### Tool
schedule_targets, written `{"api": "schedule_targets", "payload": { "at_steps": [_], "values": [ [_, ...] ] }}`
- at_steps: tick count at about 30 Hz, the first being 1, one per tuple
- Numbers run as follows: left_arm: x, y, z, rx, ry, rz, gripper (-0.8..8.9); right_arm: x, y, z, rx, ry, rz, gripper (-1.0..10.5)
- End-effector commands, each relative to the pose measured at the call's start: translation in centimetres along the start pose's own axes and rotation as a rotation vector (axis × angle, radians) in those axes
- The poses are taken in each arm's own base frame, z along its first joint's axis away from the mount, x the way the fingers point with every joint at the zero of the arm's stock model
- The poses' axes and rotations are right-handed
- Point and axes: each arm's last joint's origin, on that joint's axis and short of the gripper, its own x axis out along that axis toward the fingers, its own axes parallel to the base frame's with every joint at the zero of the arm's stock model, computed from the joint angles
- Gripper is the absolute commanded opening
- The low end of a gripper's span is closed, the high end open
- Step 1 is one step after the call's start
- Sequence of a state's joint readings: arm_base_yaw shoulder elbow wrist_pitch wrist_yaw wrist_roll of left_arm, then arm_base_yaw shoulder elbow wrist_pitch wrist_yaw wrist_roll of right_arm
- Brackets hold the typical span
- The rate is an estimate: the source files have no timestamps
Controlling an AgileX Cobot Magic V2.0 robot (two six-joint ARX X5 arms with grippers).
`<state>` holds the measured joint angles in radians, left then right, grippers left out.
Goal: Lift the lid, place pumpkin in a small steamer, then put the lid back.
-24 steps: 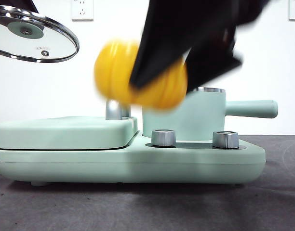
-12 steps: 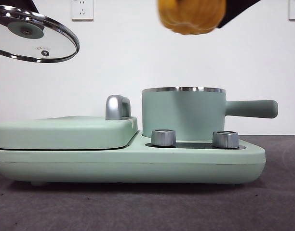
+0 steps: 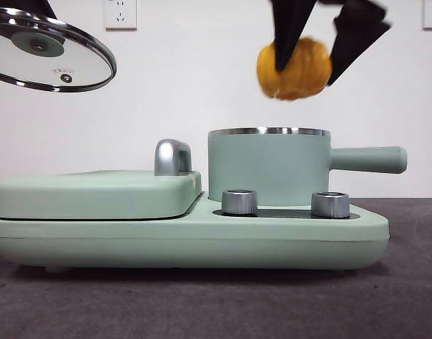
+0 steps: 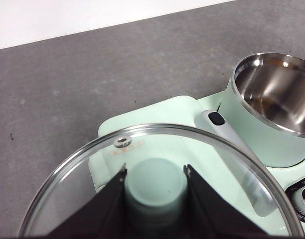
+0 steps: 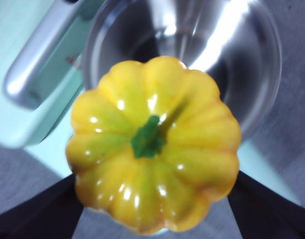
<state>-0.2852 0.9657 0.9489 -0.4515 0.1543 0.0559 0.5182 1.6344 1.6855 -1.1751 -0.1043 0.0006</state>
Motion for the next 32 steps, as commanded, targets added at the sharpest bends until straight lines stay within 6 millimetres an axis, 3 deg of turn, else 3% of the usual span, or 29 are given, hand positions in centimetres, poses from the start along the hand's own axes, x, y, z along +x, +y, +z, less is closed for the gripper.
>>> {"api": "schedule_targets", "payload": {
  "at_steps": [1, 7, 20, 26, 32],
  "values": [
    [-0.2, 0.0, 0.8, -0.009, -0.046, 0.002, 0.11, 1.4, -0.3, 1.8, -0.041, 0.008, -0.002, 3.5],
    [-0.2, 0.0, 0.8, -0.016, -0.045, 0.001, 0.11, 4.5, -0.9, 4.0, -0.04, 0.024, -0.005, 3.5],
    [-0.2, 0.0, 0.8, -0.016, -0.045, 0.002, 0.11, 12.4, -1.8, 5.3, -0.034, 0.12, -0.002, 3.6],
    [-0.2, 0.0, 0.8, -0.016, -0.045, 0.005, 0.11, 13.7, -1.7, 5.3, -0.037, 0.134, 0.0, 4.3],
    [-0.2, 0.0, 0.8, -0.016, -0.045, 0.005, 0.11, 13.1, -1.4, 5.7, -0.049, 0.089, 0.004, 5.0]
  ]
}}
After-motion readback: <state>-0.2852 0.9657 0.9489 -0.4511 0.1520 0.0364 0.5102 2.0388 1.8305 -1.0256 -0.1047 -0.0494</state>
